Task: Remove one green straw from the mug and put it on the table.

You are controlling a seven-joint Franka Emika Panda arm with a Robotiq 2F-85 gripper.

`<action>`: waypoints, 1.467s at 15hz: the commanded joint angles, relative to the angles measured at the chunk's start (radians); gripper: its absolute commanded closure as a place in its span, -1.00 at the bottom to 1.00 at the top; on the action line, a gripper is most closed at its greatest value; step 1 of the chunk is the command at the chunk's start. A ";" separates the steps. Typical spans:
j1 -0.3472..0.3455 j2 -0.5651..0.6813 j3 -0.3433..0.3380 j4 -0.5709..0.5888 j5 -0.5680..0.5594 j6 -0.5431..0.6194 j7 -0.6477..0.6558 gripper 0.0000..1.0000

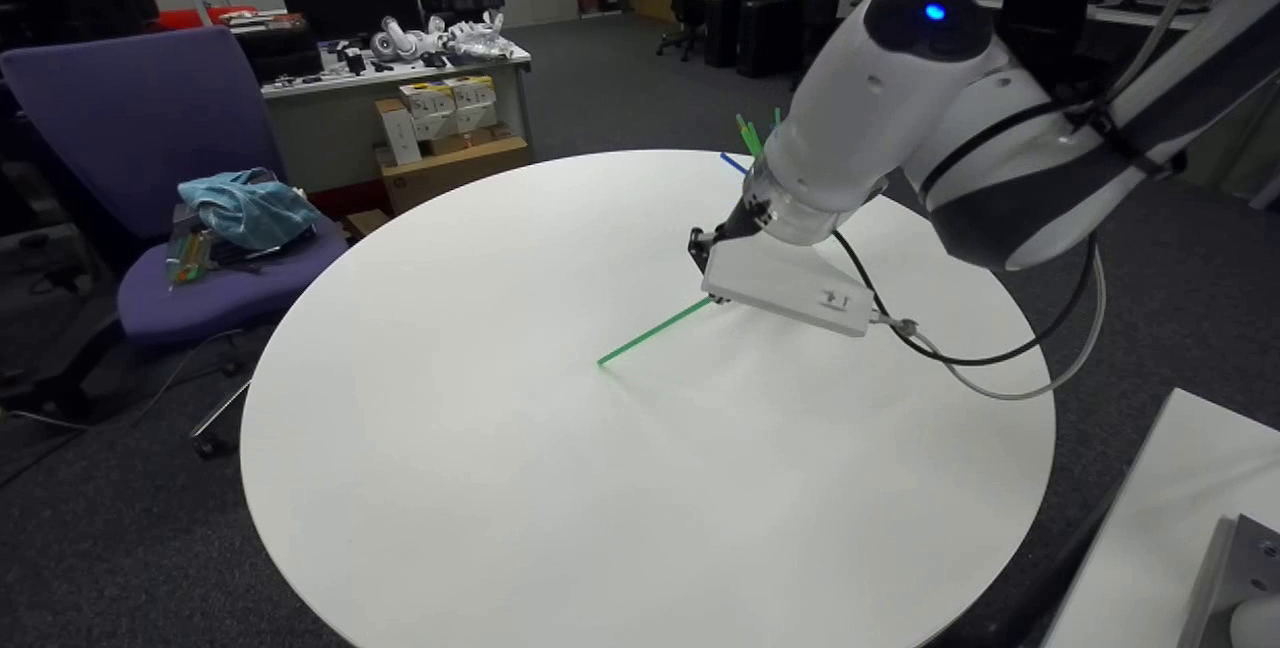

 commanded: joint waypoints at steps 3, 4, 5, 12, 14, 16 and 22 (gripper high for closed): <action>-0.029 0.179 0.028 0.009 0.153 -0.028 -0.207 1.00; -0.033 0.197 0.032 0.013 0.181 -0.052 -0.241 1.00; -0.036 0.210 0.035 0.018 0.215 -0.094 -0.274 1.00; -0.025 0.251 0.022 0.108 0.575 -0.419 -0.523 1.00; -0.039 0.263 0.046 0.141 0.677 -0.512 -0.613 0.48; 0.166 0.224 -0.150 0.157 0.870 -0.541 -0.754 0.31; 0.361 0.230 -0.351 0.226 1.030 -0.656 -0.880 -0.57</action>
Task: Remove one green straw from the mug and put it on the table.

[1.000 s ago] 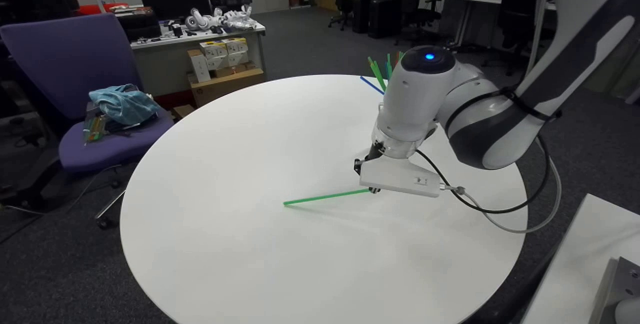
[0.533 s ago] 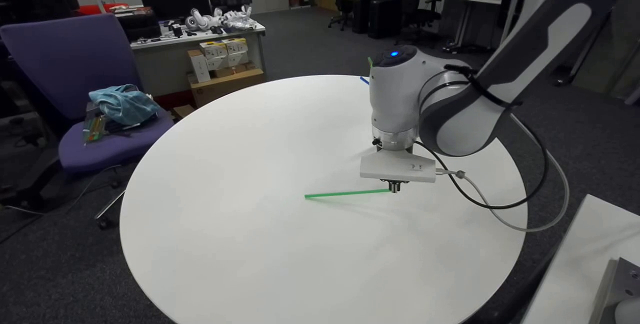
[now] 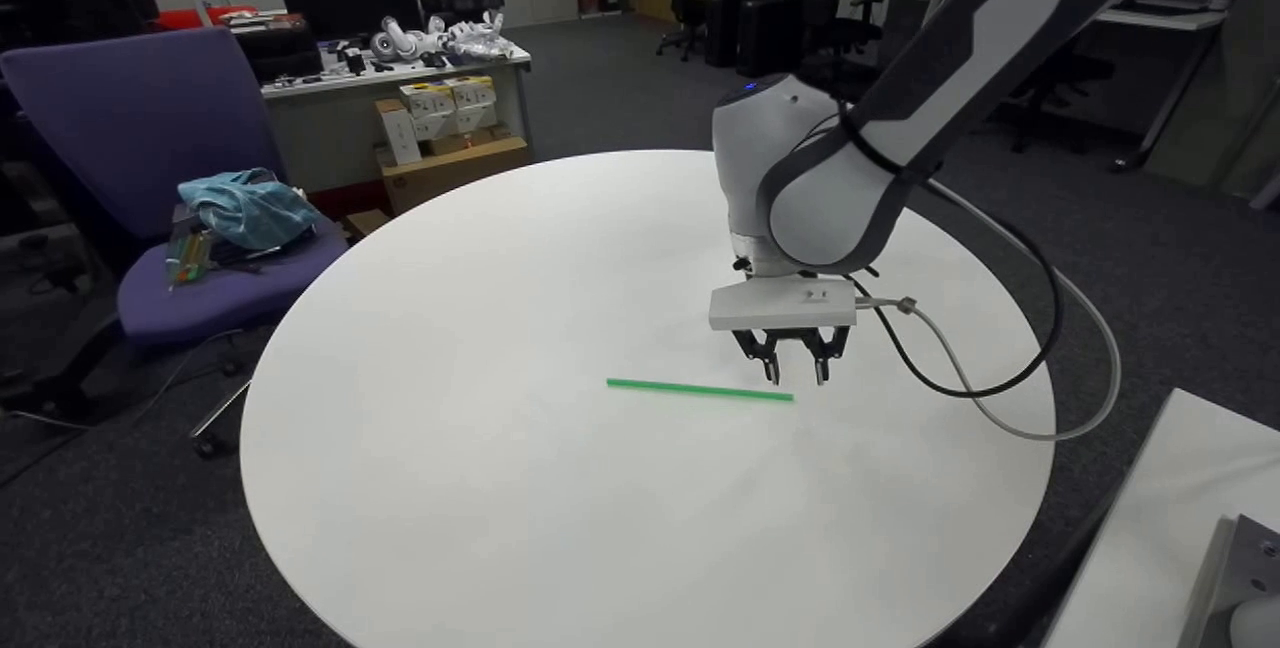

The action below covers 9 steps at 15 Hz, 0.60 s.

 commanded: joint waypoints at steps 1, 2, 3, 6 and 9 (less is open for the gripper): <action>0.096 -0.026 -0.097 0.033 0.044 -0.084 -0.053 -0.71; 0.105 -0.034 -0.107 0.039 0.057 -0.099 -0.067 -0.87; 0.102 -0.048 -0.104 0.060 0.106 -0.159 -0.091 -0.98; 0.099 -0.078 -0.122 0.119 0.177 -0.399 -0.154 -1.00; 0.068 -0.165 -0.128 0.178 0.231 -0.565 -0.405 -1.00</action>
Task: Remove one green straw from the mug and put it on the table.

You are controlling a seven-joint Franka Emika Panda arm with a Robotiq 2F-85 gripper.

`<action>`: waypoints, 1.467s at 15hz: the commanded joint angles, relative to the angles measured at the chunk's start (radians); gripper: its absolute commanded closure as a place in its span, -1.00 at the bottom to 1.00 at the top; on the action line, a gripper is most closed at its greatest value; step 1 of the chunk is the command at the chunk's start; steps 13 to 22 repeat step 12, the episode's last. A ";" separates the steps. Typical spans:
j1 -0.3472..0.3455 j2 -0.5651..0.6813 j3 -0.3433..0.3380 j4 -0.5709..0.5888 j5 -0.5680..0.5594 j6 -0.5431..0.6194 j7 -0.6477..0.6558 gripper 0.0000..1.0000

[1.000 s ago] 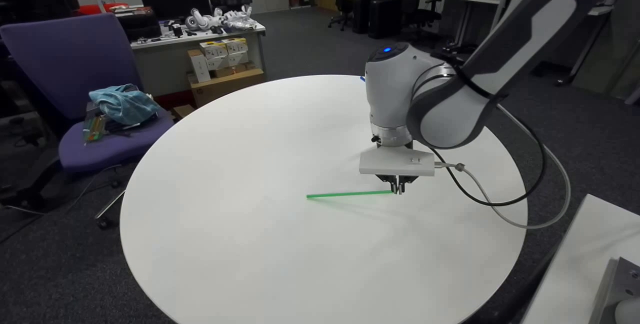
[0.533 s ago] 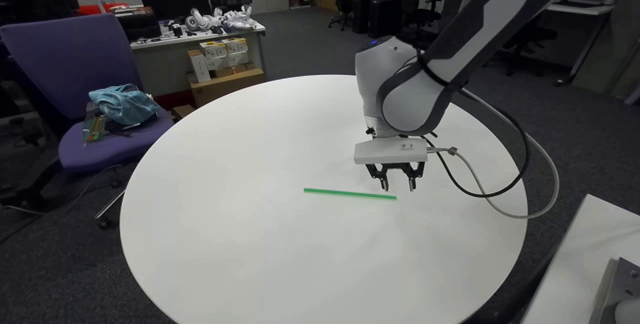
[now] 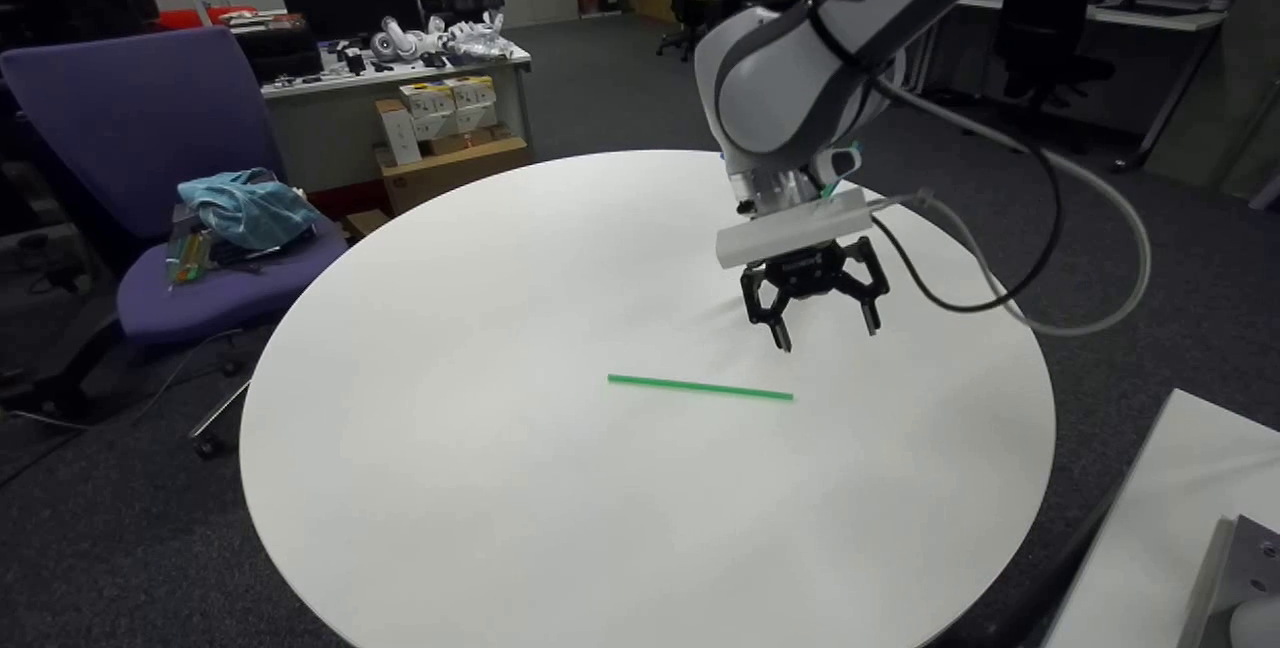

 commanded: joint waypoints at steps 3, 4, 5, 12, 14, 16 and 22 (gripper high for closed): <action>-0.025 -0.189 -0.052 0.051 0.049 -0.096 -0.360 -1.00; -0.029 -0.213 -0.060 0.052 0.049 -0.079 -0.413 -1.00; -0.032 -0.239 -0.068 0.049 0.055 -0.064 -0.466 -1.00; -0.036 -0.276 -0.088 0.059 0.089 -0.002 -0.618 -1.00; -0.036 -0.276 -0.088 0.059 0.089 -0.002 -0.618 -1.00; -0.036 -0.276 -0.088 0.059 0.089 -0.002 -0.618 -1.00; -0.036 -0.276 -0.088 0.059 0.089 -0.002 -0.618 -1.00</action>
